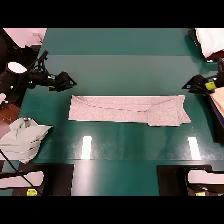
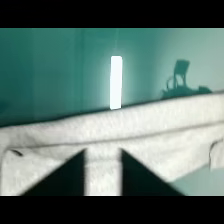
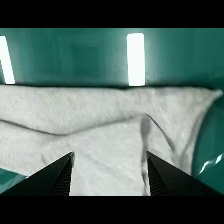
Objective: Fold the shirts.
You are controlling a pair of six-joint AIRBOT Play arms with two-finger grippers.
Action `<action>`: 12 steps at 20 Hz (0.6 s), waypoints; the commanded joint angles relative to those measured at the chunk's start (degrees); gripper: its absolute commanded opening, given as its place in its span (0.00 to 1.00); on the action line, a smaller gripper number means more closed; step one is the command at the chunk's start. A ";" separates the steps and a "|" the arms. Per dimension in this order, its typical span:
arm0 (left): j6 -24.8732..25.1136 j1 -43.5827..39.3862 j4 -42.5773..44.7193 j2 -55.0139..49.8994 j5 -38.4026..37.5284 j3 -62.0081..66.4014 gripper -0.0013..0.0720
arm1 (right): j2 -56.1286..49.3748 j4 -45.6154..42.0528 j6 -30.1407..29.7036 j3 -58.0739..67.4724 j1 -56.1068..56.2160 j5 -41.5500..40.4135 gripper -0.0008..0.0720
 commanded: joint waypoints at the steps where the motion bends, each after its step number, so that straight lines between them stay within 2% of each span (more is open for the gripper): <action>1: 2.91 -2.97 -0.42 0.04 -3.72 1.62 0.05 | -0.22 0.83 -2.86 -4.09 -6.23 3.61 0.76; 2: 2.86 -4.52 -0.42 0.04 -3.17 1.60 0.05 | -0.26 0.87 -4.20 -6.43 -7.80 2.93 0.85; 3: 2.86 -6.12 -0.42 0.04 -2.47 1.60 0.05 | -0.28 0.92 -5.79 -8.83 -9.25 1.60 0.87; 7: 2.32 -12.72 -0.42 0.00 1.68 1.57 0.05 | -4.22 4.55 -11.34 -13.49 -12.92 0.52 0.87; 8: 1.84 -14.10 -0.44 0.00 2.45 1.57 0.05 | -5.90 5.81 -11.67 -13.27 -13.09 0.92 0.86; 10: 1.86 -16.52 -0.39 0.00 3.19 1.57 0.05 | -9.22 7.63 -12.59 -12.04 -12.61 2.38 0.79; 12: 1.86 -18.45 -0.35 -0.02 3.54 1.57 0.05 | -11.08 8.46 -13.22 -11.19 -10.95 3.10 0.79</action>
